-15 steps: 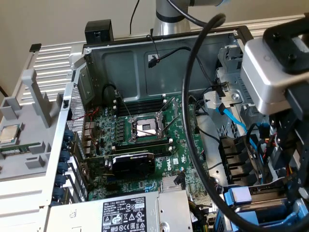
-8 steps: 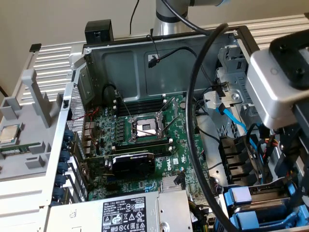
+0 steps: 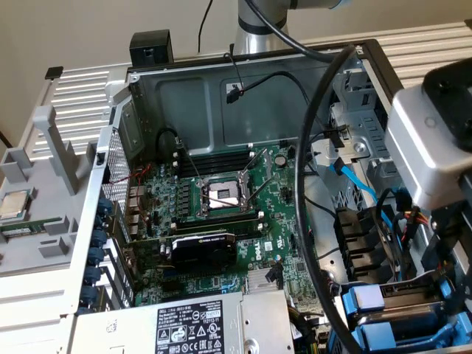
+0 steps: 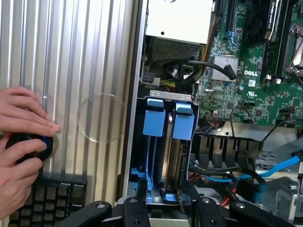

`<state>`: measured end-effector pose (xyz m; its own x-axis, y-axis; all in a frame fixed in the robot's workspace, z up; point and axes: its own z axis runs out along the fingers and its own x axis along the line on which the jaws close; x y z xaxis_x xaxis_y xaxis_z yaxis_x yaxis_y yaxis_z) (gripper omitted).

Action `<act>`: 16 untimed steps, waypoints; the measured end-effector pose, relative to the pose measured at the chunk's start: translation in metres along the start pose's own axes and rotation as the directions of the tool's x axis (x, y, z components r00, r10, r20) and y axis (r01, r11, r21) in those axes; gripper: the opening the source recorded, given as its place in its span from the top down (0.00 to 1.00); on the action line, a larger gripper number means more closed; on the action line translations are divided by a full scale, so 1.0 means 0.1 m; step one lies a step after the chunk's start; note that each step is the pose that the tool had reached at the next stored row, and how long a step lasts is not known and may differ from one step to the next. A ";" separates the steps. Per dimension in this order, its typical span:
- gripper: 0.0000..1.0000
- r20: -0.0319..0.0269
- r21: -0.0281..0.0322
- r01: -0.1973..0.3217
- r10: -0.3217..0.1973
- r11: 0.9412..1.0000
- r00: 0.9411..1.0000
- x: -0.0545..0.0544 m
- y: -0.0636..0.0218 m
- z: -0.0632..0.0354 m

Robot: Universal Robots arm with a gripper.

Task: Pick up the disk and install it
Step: 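Insert the second disk wire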

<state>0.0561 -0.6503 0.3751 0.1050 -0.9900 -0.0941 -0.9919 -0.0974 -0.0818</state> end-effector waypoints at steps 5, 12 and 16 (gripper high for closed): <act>0.58 0.015 0.000 0.020 -0.020 1.000 1.000 0.01 -0.017 0.030; 0.58 0.033 0.001 0.038 -0.038 0.999 0.999 0.07 -0.017 0.041; 0.58 0.037 0.001 0.043 -0.043 0.999 0.998 0.13 -0.021 0.038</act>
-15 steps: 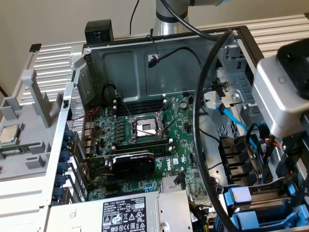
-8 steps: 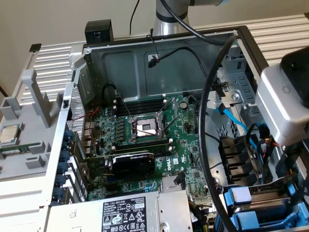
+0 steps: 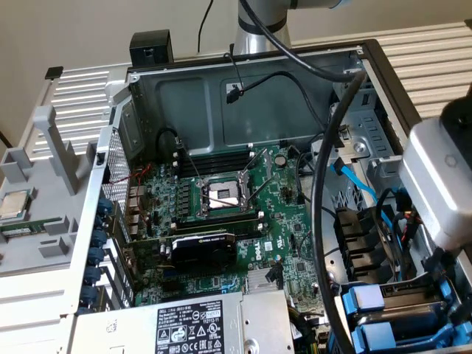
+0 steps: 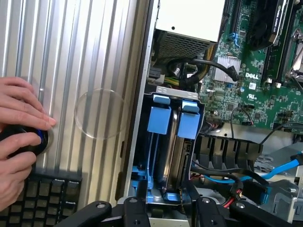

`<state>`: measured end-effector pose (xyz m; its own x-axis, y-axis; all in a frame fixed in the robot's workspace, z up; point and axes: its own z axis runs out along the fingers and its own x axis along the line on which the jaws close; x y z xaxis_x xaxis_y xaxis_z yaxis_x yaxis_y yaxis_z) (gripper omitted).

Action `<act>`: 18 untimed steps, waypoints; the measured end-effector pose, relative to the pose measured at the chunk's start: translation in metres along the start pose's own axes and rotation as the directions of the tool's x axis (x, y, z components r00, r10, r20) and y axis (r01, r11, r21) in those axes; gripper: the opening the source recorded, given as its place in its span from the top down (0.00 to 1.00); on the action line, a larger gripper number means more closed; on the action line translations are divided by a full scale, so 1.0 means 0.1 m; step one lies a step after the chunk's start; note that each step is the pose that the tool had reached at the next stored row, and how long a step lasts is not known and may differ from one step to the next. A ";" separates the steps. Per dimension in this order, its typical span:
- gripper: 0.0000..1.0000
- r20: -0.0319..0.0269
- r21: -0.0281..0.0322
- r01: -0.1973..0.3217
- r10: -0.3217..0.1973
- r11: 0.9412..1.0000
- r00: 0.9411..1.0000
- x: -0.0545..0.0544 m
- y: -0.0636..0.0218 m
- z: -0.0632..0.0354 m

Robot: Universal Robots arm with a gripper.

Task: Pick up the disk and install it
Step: 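Insert the second disk wire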

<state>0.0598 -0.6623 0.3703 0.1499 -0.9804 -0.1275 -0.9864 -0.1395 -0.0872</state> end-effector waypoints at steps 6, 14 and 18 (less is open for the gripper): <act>0.58 0.017 0.003 0.004 -0.004 1.000 1.000 0.04 -0.011 0.020; 0.58 0.071 0.010 0.006 -0.007 1.000 0.997 0.09 -0.011 0.027; 0.58 0.086 0.012 0.006 -0.007 1.000 0.996 0.10 -0.010 0.042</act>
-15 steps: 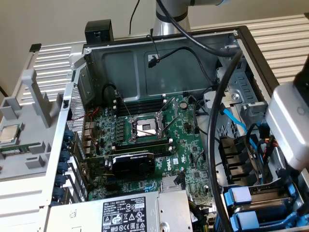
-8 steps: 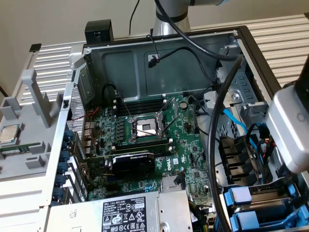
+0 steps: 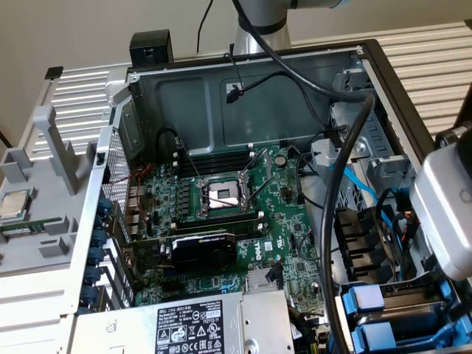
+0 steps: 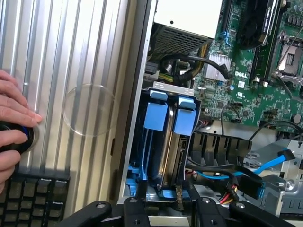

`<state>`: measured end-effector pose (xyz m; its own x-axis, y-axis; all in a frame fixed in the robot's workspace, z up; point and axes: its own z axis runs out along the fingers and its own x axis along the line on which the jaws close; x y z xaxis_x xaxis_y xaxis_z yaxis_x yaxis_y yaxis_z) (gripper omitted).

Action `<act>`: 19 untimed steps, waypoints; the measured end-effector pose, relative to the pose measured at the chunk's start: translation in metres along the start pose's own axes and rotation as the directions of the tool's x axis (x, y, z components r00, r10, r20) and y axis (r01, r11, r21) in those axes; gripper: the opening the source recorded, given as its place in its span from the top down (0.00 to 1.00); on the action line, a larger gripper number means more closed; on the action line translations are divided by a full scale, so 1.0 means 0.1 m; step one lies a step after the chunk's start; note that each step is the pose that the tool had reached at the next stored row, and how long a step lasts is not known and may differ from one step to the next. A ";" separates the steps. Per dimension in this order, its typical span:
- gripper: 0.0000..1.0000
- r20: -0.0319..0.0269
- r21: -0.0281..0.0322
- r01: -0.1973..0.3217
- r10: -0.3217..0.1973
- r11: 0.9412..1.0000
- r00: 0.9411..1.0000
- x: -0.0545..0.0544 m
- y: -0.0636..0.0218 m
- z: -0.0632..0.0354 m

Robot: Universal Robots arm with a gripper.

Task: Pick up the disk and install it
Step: 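Insert the second disk wire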

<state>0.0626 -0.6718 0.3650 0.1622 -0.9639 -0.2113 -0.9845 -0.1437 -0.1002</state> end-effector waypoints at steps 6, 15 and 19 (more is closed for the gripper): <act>0.58 0.003 0.000 0.000 0.000 1.000 1.000 0.00 -0.001 0.004; 0.58 0.002 0.000 0.000 0.000 1.000 1.000 0.00 0.002 0.005; 0.58 0.013 0.002 0.000 0.000 1.000 1.000 0.01 0.005 0.025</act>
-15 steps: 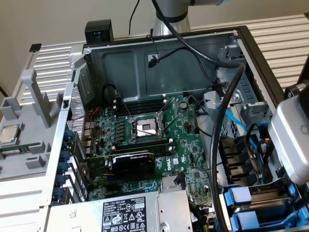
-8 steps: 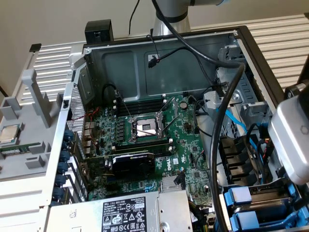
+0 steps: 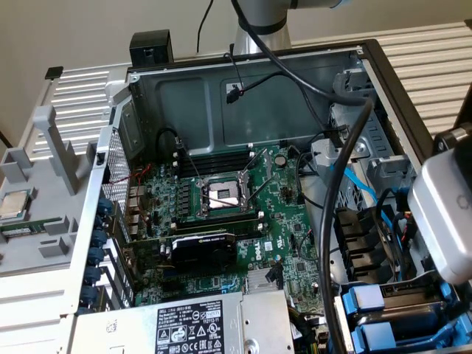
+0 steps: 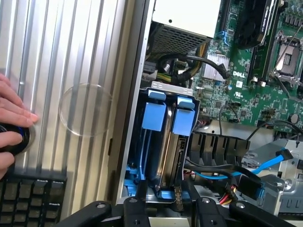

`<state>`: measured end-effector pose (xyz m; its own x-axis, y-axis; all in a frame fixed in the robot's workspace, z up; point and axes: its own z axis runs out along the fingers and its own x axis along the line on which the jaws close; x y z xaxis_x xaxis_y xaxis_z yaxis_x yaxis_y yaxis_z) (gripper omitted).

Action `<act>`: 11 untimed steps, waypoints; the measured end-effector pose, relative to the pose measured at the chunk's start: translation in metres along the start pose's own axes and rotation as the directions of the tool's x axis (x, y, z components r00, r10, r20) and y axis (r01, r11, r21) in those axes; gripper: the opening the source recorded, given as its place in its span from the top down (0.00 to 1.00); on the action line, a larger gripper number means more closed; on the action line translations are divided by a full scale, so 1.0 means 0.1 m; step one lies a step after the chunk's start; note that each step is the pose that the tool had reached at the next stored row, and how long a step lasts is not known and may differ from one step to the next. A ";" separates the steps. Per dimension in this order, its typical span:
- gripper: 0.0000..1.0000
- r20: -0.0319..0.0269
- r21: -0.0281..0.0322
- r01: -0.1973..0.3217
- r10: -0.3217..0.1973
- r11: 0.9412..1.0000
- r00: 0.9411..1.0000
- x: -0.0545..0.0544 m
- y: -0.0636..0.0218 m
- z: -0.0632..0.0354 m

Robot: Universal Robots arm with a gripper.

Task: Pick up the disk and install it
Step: 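Insert the second disk wire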

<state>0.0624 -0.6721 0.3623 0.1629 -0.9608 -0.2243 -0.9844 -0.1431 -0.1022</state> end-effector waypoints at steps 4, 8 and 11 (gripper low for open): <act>0.58 0.010 0.002 0.000 0.000 1.000 1.000 0.01 0.006 0.046; 0.58 0.014 0.002 0.000 0.000 1.000 1.000 0.01 0.006 0.067; 0.58 0.015 0.002 0.000 0.000 1.000 1.000 -0.01 0.007 0.076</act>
<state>0.0621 -0.6693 0.3551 0.1636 -0.9572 -0.2387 -0.9843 -0.1422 -0.1043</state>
